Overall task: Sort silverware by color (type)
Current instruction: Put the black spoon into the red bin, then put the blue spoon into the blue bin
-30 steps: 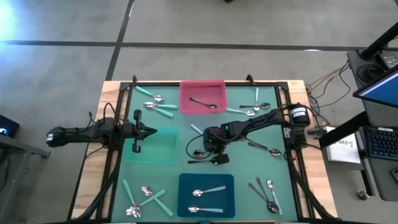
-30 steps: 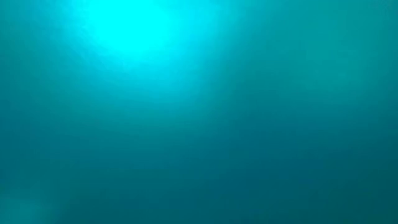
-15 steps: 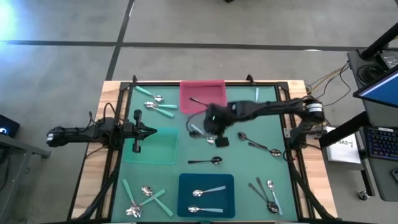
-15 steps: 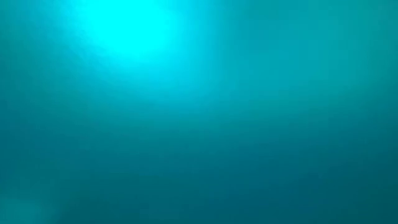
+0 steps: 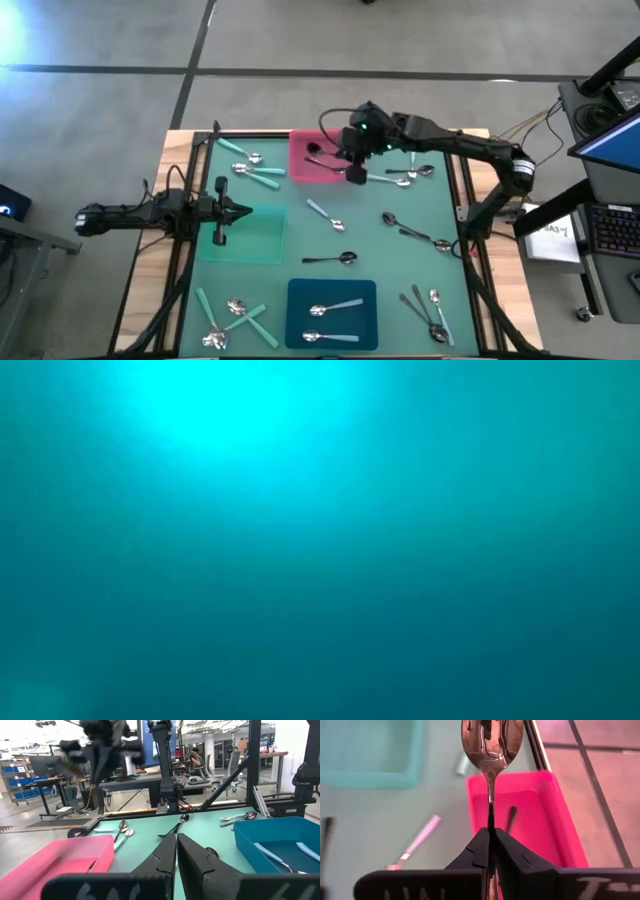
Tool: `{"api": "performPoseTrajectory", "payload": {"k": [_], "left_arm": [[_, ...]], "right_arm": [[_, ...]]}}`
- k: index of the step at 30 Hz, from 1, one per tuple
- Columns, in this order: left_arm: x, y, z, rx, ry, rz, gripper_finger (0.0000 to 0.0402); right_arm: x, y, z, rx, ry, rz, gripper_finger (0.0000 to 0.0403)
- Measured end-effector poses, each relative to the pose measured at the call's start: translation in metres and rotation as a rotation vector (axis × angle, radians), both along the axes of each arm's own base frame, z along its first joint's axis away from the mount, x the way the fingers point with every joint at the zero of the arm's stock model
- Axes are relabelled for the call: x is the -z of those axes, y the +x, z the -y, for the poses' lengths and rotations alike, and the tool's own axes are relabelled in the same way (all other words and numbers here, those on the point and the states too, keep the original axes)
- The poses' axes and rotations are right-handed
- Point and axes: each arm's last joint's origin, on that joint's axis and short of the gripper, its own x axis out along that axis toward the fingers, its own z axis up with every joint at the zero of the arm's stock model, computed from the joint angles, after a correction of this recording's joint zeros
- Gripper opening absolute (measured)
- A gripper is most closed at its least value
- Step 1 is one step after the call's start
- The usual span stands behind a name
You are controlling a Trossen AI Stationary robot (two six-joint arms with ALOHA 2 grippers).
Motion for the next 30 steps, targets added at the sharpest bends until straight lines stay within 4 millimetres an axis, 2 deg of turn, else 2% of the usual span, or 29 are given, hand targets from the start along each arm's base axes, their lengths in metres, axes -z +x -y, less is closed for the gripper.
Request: {"api": "performPoseTrajectory", "payload": {"k": [4, 9, 13, 18, 25, 30], "left_arm": [[0.0, 0.0, 0.0, 0.0, 0.0, 0.0, 0.0], [0.0, 0.0, 0.0, 0.0, 0.0, 0.0, 0.0], [0.0, 0.0, 0.0, 0.0, 0.0, 0.0, 0.0], [0.0, 0.0, 0.0, -0.001, 0.0, -0.001, 0.0], [0.0, 0.0, 0.0, 0.0, 0.0, 0.0, 0.0], [0.0, 0.0, 0.0, 0.0, 0.0, 0.0, 0.0]], "right_arm": [[0.027, 0.012, 0.029, 0.047, 0.001, -0.024, 0.0009], [0.069, 0.025, 0.064, 0.134, 0.059, -0.09, 0.0009], [0.088, 0.027, 0.087, 0.223, 0.119, -0.112, 0.0011], [0.091, 0.029, 0.096, 0.256, 0.172, -0.101, 0.0032], [0.072, 0.024, 0.091, 0.224, 0.166, -0.068, 0.0085], [0.063, -0.005, 0.073, 0.265, 0.285, -0.278, 0.0115]]}}
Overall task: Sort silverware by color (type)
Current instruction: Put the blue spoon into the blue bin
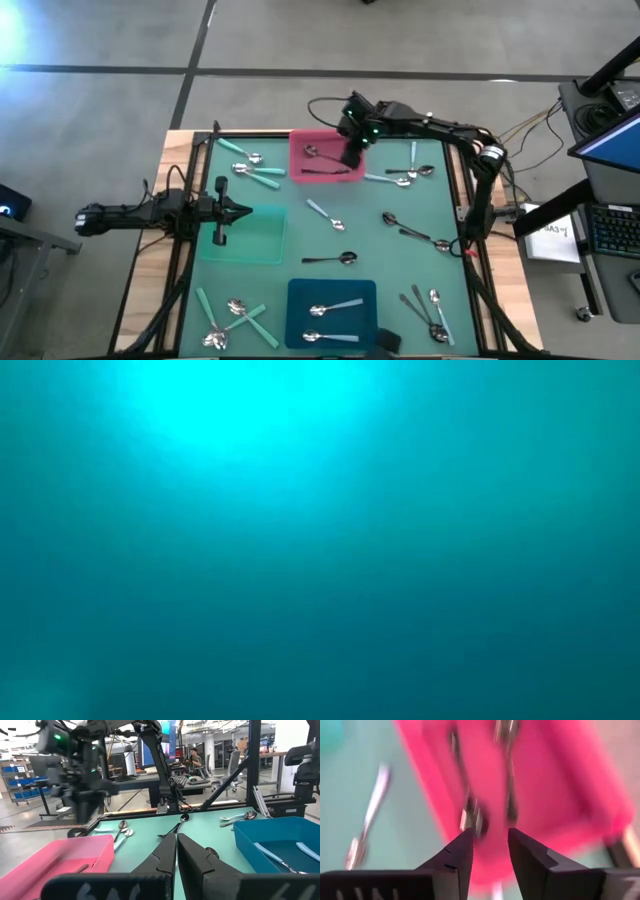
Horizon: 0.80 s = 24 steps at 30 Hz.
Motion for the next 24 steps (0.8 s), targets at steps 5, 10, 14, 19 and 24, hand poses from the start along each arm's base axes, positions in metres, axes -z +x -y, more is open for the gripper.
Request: {"api": "performPoseTrajectory", "payload": {"k": [5, 10, 14, 19, 24], "left_arm": [[0.0, 0.0, 0.0, -0.001, 0.0, 0.0, 0.0], [0.0, 0.0, 0.0, 0.0, 0.0, 0.0, 0.0], [0.0, 0.0, 0.0, 0.0, 0.0, 0.0, 0.0], [0.0, 0.0, 0.0, -0.001, 0.0, 0.0, 0.0], [0.0, 0.0, 0.0, 0.0, 0.0, 0.0, 0.0]], "right_arm": [[-0.012, -0.024, -0.017, -0.041, 0.074, -0.139, 0.0121], [-0.019, -0.038, -0.025, -0.082, 0.08, -0.174, 0.0113], [-0.014, -0.045, -0.03, -0.088, 0.097, -0.201, 0.0105], [0.022, -0.05, -0.033, -0.084, 0.132, -0.248, 0.01], [0.057, -0.051, -0.029, -0.058, 0.094, -0.192, 0.0107]]}}
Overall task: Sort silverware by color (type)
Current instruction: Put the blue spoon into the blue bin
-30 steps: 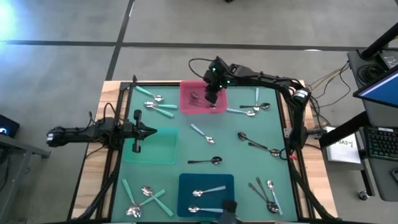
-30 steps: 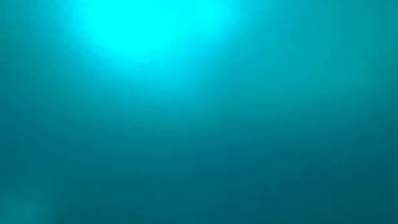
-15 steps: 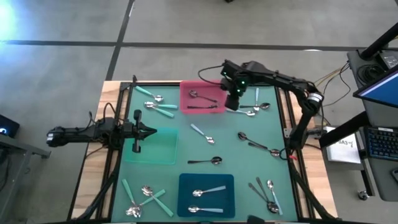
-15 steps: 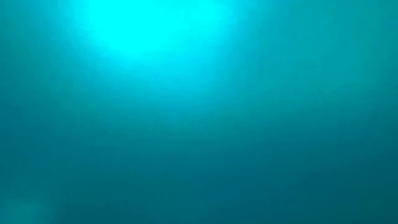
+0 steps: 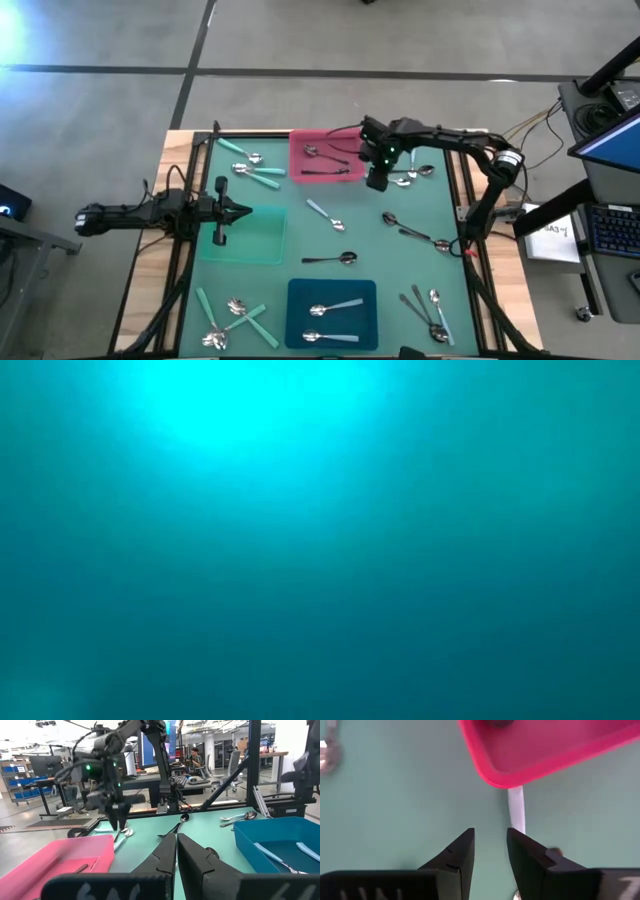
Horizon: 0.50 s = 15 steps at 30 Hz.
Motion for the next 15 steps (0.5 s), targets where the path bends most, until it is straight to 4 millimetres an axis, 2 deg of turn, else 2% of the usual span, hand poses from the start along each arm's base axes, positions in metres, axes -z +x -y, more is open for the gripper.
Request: {"api": "performPoseTrajectory", "payload": {"k": [5, 11, 15], "left_arm": [[0.0, 0.0, 0.0, 0.0, 0.0, 0.0, 0.0], [0.0, 0.0, 0.0, 0.0, 0.0, 0.0, 0.0], [0.0, 0.0, 0.0, 0.0, 0.0, 0.0, 0.0]], "right_arm": [[0.025, -0.011, 0.0, 0.03, -0.06, -0.061, 0.0111], [0.054, -0.024, -0.009, 0.049, -0.038, -0.105, 0.0104], [0.065, -0.032, -0.012, 0.059, -0.079, -0.151, 0.0098]]}}
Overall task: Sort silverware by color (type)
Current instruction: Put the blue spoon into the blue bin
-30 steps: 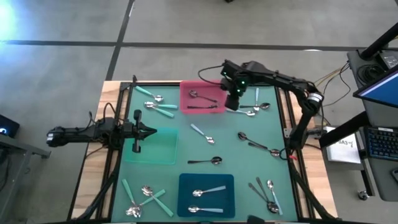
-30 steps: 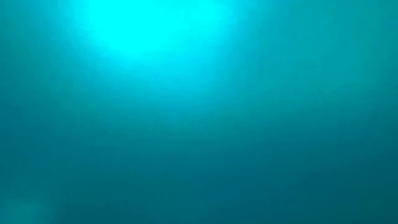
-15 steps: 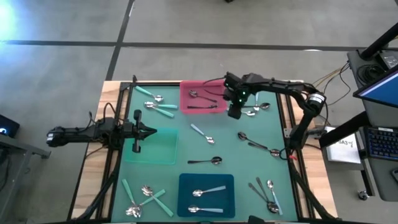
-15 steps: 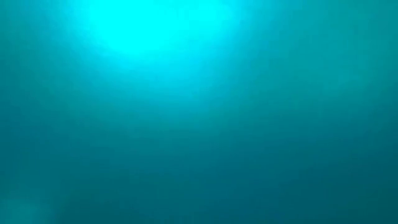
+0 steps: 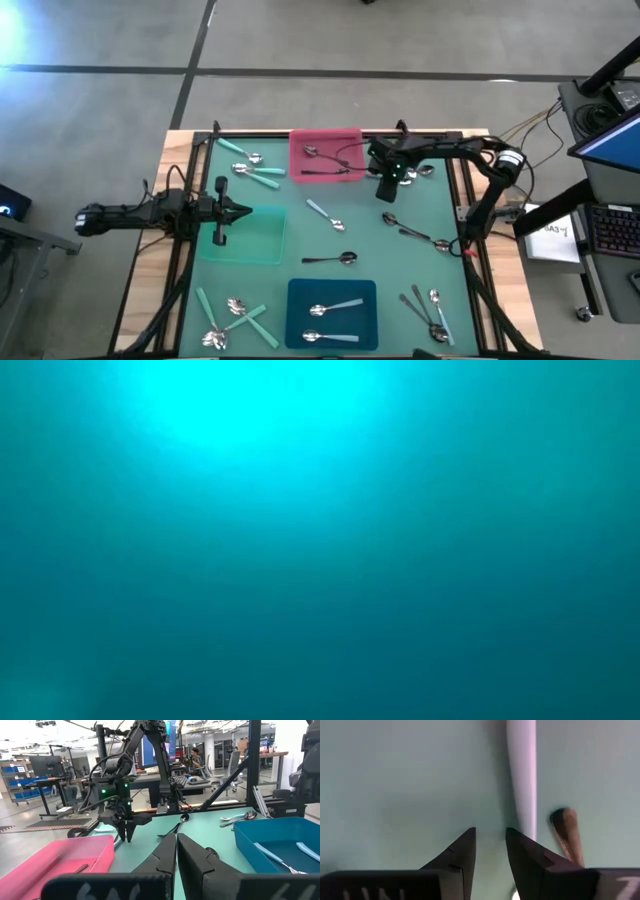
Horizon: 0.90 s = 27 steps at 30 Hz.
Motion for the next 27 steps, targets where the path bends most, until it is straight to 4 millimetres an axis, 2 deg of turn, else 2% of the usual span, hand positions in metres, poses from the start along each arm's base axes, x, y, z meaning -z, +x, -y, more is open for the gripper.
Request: {"api": "performPoseTrajectory", "payload": {"k": [10, 21, 27], "left_arm": [[0.0, 0.0, 0.0, 0.0, 0.0, 0.0, 0.0], [0.0, 0.0, 0.0, 0.0, 0.0, 0.0, 0.0], [0.0, 0.0, 0.0, 0.0, 0.0, 0.0, 0.0]], "right_arm": [[-0.01, 0.009, 0.009, -0.012, -0.076, 0.035, 0.0097], [-0.022, 0.018, 0.016, -0.047, -0.111, 0.091, 0.0066], [-0.02, 0.019, 0.017, -0.122, -0.129, 0.087, 0.0079]]}}
